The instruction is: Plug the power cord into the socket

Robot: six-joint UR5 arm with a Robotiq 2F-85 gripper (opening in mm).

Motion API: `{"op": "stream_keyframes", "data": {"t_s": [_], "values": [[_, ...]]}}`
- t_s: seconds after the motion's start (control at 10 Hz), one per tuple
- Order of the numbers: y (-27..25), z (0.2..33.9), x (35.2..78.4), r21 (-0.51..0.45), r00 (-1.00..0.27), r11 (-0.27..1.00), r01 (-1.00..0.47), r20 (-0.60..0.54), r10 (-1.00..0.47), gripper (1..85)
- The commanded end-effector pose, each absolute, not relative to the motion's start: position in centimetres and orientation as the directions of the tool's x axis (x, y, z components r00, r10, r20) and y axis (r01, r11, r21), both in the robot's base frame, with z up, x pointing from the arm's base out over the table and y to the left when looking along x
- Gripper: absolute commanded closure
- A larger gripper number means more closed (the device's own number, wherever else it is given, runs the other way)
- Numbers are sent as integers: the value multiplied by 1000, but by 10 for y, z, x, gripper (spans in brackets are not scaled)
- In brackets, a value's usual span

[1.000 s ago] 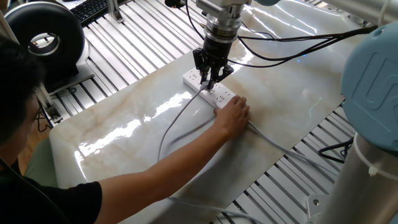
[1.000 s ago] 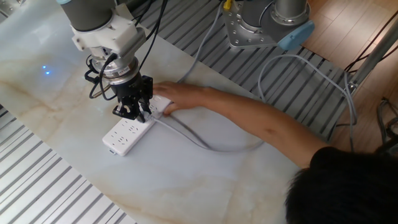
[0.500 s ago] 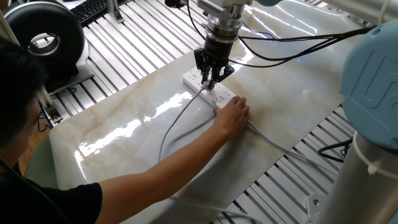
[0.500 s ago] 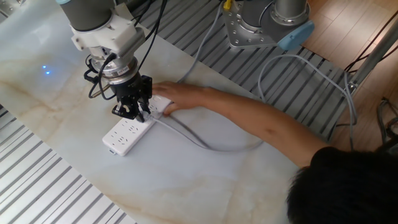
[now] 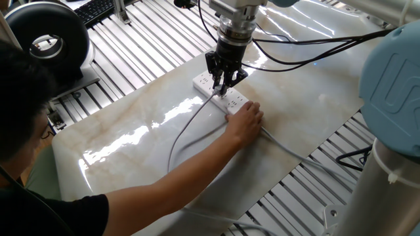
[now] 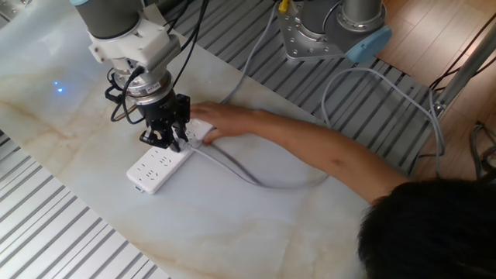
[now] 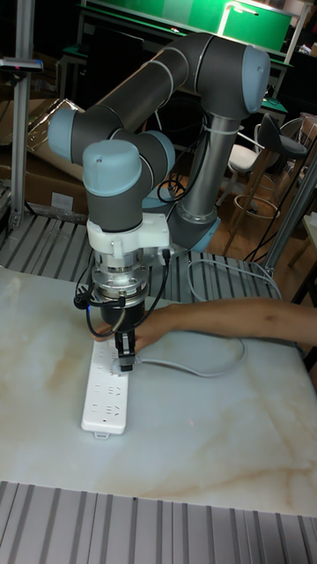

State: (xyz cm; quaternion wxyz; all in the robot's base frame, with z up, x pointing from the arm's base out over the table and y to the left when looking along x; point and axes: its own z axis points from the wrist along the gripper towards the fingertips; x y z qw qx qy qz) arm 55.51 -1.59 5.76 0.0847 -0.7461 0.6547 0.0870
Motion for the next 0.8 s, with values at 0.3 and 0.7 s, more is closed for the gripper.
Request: {"op": "stream_keyframes", "data": {"t_s": [0.3, 0.7], "values": [[-14, 59, 558, -22, 123, -122, -992, -253, -960, 847], [-16, 59, 558, -23, 123, -121, -992, -250, -960, 847]]}}
